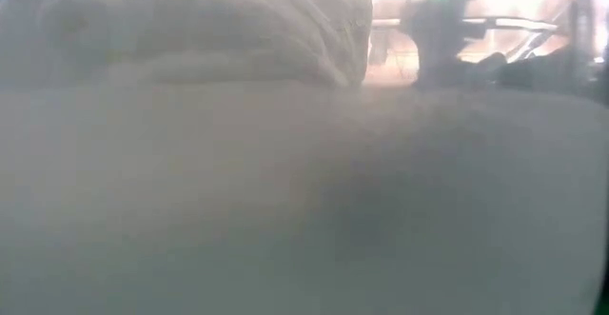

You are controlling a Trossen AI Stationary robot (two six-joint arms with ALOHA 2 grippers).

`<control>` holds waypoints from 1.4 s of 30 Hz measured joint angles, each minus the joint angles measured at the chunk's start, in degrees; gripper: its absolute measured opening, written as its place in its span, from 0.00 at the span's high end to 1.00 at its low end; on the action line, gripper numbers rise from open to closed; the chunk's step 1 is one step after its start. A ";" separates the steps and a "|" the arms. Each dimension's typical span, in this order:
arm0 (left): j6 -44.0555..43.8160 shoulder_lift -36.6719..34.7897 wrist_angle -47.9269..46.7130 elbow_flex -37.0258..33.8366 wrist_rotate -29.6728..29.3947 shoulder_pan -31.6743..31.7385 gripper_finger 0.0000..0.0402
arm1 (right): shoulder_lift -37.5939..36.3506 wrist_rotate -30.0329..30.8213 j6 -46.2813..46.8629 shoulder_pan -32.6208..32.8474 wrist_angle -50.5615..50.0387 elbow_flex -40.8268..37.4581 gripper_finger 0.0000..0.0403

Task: Sort clothes
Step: Put the black short pants into the blue laundry organizer

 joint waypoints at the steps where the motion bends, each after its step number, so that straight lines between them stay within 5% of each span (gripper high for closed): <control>1: 0.00 -0.49 -0.32 0.00 0.00 0.00 0.78 | 0.22 -0.43 -0.05 -0.21 -0.03 0.00 0.49; 11: 1.63 -5.62 -3.52 0.00 -0.04 0.00 0.78 | 0.27 -1.60 -1.33 -0.60 0.02 0.00 0.95; 20: 4.54 -8.48 -7.11 0.00 -0.24 0.02 0.78 | -3.97 -0.68 0.72 -0.60 -3.35 6.41 0.98; 30: 4.55 -8.88 -9.23 -0.01 -0.24 0.02 0.78 | -3.56 5.29 3.89 -0.66 -23.35 16.67 0.98; 42: 4.55 -8.88 -10.04 0.00 -0.25 0.02 0.78 | 0.05 3.57 4.68 -0.70 -22.90 11.80 0.98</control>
